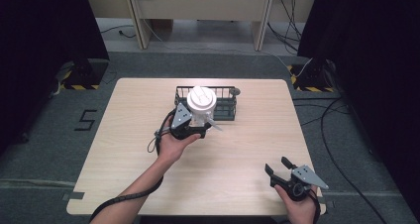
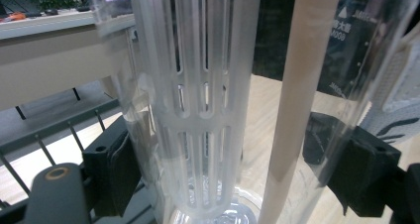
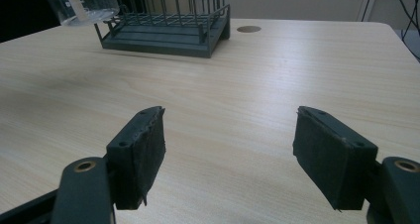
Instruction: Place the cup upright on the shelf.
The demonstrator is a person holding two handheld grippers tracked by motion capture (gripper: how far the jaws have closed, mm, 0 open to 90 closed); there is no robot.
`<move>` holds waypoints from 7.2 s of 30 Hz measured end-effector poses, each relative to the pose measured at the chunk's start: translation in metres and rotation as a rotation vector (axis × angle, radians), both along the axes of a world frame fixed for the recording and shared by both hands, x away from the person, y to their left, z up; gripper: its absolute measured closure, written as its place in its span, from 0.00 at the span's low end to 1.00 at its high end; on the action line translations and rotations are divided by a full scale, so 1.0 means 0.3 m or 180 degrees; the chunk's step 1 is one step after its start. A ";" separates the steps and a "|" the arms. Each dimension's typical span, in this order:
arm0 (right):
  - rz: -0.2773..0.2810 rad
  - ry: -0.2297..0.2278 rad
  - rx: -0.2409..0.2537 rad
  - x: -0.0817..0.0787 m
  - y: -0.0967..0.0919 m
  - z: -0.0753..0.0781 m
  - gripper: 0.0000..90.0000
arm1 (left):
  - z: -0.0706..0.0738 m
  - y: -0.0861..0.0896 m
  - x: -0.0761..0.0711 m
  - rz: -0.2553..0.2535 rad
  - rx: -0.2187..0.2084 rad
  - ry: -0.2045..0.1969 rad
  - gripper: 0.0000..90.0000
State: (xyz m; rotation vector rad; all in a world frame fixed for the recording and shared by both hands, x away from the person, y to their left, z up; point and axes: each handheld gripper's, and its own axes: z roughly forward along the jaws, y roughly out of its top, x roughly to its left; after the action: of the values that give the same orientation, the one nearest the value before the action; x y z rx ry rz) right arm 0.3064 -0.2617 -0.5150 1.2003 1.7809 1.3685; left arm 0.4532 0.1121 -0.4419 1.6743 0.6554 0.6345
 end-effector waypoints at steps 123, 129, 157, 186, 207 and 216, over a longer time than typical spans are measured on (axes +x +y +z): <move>0.0088 0.0027 0.0009 0.002 0.000 0.000 0.33 | -0.047 -0.125 0.398 0.0652 0.0126 0.0397 0.19; 0.0103 0.0028 -0.0015 0.002 0.003 0.000 0.33 | -0.046 -0.120 0.396 0.0605 0.0167 0.0413 0.19; 0.0105 0.0038 -0.0063 0.002 0.007 0.001 0.33 | -0.040 -0.070 0.300 0.0610 0.0326 0.0298 0.16; 0.0100 0.0033 -0.0065 0.002 0.008 0.001 0.32 | -0.028 0.045 0.139 0.0536 0.0306 0.0297 0.16; 0.0103 0.0030 -0.0062 0.002 0.007 0.001 0.31 | -0.030 0.101 0.043 0.0468 0.0270 0.0295 0.16; 0.0101 0.0034 -0.0074 0.002 0.008 0.001 0.31 | -0.037 0.146 -0.008 0.0480 0.0282 0.0269 0.16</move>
State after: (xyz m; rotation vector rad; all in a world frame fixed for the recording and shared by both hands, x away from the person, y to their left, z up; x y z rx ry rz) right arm 0.3069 -0.2593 -0.5147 1.1738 1.8256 1.3578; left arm 0.4510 0.1558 -0.4531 1.7524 0.8304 0.7116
